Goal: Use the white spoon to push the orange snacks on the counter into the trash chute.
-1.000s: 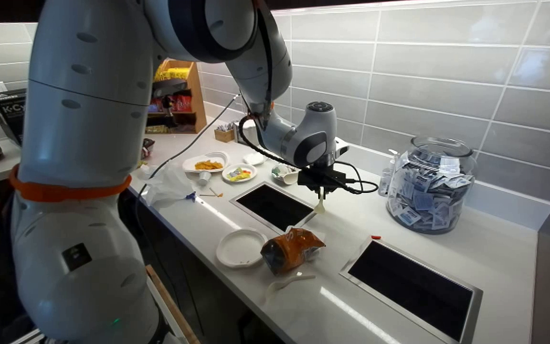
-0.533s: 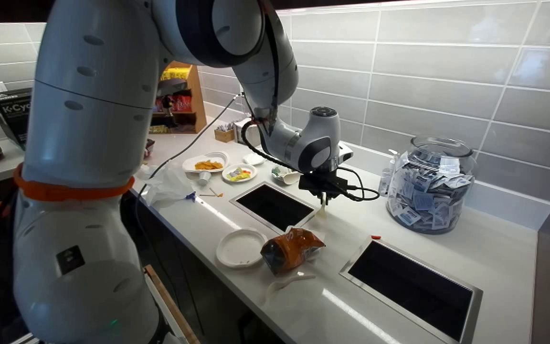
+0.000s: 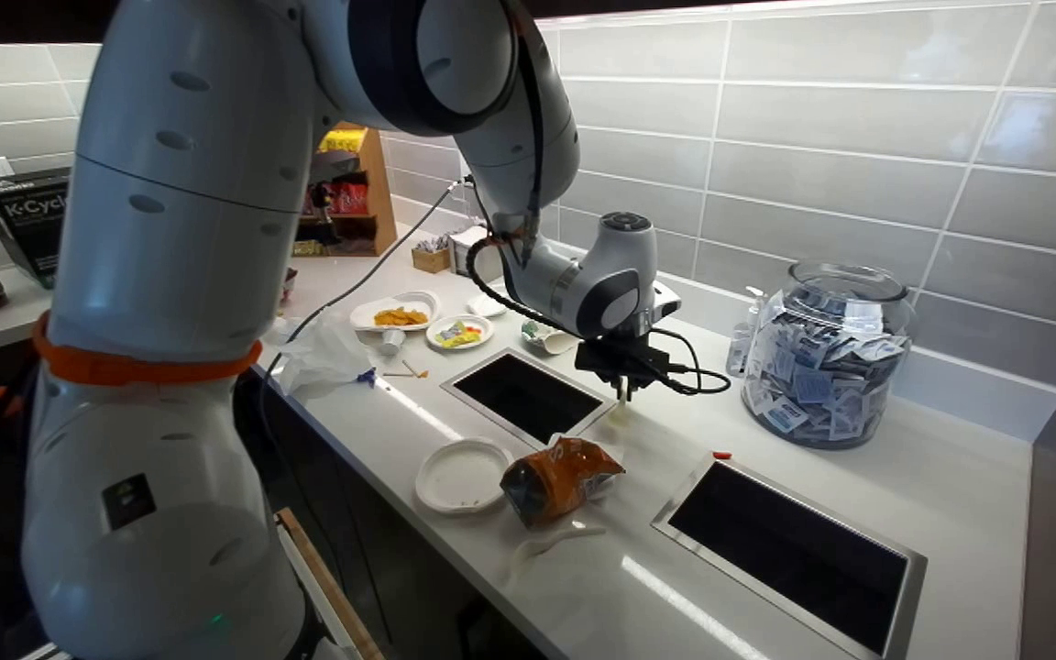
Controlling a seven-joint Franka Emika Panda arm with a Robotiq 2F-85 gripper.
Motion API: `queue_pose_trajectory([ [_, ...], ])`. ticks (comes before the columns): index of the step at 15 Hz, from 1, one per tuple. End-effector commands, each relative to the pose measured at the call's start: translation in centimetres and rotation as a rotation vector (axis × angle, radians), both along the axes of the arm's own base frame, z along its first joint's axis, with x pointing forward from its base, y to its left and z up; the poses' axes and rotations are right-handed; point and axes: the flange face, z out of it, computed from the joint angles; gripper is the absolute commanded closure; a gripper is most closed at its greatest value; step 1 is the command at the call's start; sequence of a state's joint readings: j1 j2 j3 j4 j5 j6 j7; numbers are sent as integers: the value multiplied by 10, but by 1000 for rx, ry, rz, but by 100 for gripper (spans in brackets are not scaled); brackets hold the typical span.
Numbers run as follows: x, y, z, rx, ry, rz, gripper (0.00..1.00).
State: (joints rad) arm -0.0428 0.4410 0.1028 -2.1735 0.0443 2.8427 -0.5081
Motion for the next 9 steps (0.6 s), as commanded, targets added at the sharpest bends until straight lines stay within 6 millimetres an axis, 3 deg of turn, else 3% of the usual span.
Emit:
queue_pose_trajectory([
  [1,-3,-2,-3,-4,12,-15,97],
  [8,-2,-4,-4,0,14,-23,97],
  [9,-2,-4,-4,1,14,-24,62],
])
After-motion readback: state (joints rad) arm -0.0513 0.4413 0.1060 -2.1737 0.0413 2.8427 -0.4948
